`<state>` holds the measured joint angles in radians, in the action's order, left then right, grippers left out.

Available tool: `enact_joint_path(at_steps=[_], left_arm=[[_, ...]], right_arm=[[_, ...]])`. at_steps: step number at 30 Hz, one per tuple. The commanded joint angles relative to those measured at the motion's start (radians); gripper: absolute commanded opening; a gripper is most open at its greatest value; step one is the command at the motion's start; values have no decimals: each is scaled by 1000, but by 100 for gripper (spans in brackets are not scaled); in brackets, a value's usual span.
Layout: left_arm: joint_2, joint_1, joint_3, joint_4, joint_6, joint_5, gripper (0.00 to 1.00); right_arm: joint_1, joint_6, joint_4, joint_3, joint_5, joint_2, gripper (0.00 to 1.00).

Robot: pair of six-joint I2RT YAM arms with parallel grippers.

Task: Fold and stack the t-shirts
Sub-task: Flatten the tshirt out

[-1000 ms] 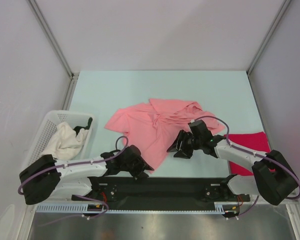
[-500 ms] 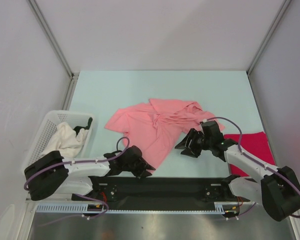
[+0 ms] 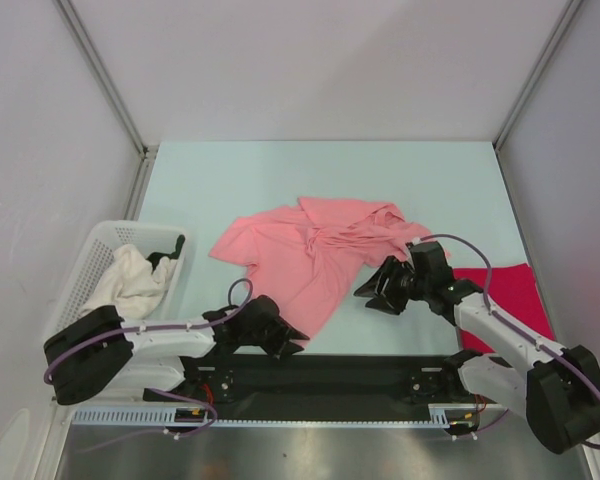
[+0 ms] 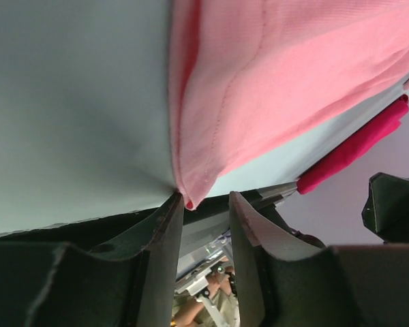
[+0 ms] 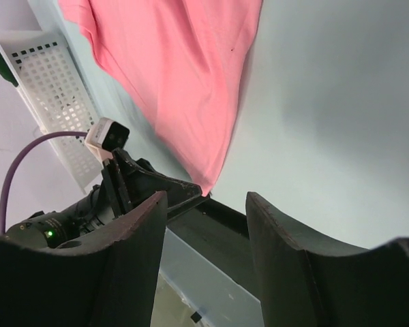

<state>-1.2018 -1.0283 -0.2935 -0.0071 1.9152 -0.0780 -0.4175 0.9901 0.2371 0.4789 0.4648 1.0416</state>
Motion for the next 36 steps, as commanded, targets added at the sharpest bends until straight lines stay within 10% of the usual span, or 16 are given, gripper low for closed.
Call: enact_joint_path(at_steps=[1, 10, 14, 24, 36], left_arm=[[13, -7, 56, -58, 37, 32, 40], [1, 0, 67, 1, 24, 63, 26], [4, 49, 36, -17, -106, 61, 0], [134, 405, -428, -572, -869, 339, 0], [97, 632, -641, -615, -1263, 397, 0]], right_arm=[[19, -16, 19, 1, 15, -38, 56], [59, -25, 65, 12, 18, -81, 56], [103, -71, 147, 38, 18, -74, 57], [410, -346, 400, 317, -78, 150, 61], [586, -455, 415, 466, -239, 417, 42]])
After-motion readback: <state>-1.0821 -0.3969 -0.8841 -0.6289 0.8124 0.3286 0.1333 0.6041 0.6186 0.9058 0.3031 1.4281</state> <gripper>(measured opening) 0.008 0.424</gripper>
